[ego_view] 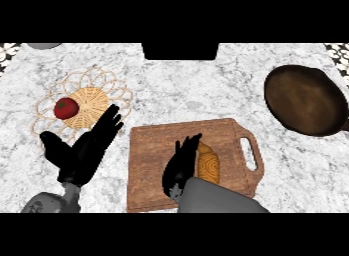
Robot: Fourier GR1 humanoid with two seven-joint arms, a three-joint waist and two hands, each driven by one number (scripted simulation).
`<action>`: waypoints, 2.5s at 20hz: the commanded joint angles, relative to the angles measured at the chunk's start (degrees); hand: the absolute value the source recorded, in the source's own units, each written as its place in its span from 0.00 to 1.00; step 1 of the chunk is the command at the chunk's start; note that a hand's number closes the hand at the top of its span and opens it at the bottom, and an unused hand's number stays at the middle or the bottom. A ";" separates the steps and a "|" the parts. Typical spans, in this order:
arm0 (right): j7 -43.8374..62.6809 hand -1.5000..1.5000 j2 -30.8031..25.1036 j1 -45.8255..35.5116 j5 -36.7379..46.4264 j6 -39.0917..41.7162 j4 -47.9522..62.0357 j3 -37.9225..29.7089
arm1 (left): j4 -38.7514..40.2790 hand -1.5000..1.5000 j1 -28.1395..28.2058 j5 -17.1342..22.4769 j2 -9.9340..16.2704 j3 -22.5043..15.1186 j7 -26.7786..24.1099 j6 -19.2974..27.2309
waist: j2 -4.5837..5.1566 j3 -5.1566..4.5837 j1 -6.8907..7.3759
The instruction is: Pick the croissant from the cutting board and place it in the pan
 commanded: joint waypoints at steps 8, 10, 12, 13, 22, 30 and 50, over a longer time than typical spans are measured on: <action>2.71 1.00 1.17 -0.24 8.06 5.39 1.94 -4.93 | -2.99 0.50 -0.44 -2.12 -1.77 0.86 3.68 1.74 | 0.23 -0.01 -0.57; -4.06 1.00 -0.02 -0.60 11.96 3.04 3.32 -0.68 | 1.25 0.50 -1.50 -1.95 -2.84 1.45 1.91 -0.72 | 0.39 -0.01 -0.51; -9.46 1.00 0.11 -2.32 14.23 1.62 6.82 0.94 | 0.19 0.50 0.35 -2.57 -2.57 1.72 0.98 -1.14 | 0.44 -0.01 -0.16; -8.23 1.00 -1.49 -1.13 15.28 2.94 3.22 1.73 | -2.80 0.50 4.65 -1.93 -0.81 2.04 0.15 -2.39 | 0.32 -0.01 -0.12; -9.83 1.00 -3.27 3.55 19.63 -11.76 -3.48 -4.84 | 0.23 0.50 2.99 -3.34 -2.76 3.18 -0.63 -3.26 | 0.21 0.13 -1.67; -8.75 1.00 -5.59 9.66 19.53 -36.61 -25.32 -21.57 | -0.92 0.50 3.89 -2.27 -1.12 5.91 1.01 -2.02 | -0.81 0.36 -4.94; -36.78 1.00 -19.03 36.84 0.85 -71.80 -40.18 -49.04 | -1.99 0.50 4.22 -3.73 -2.84 5.15 0.62 -5.75 | 0.41 0.02 -0.61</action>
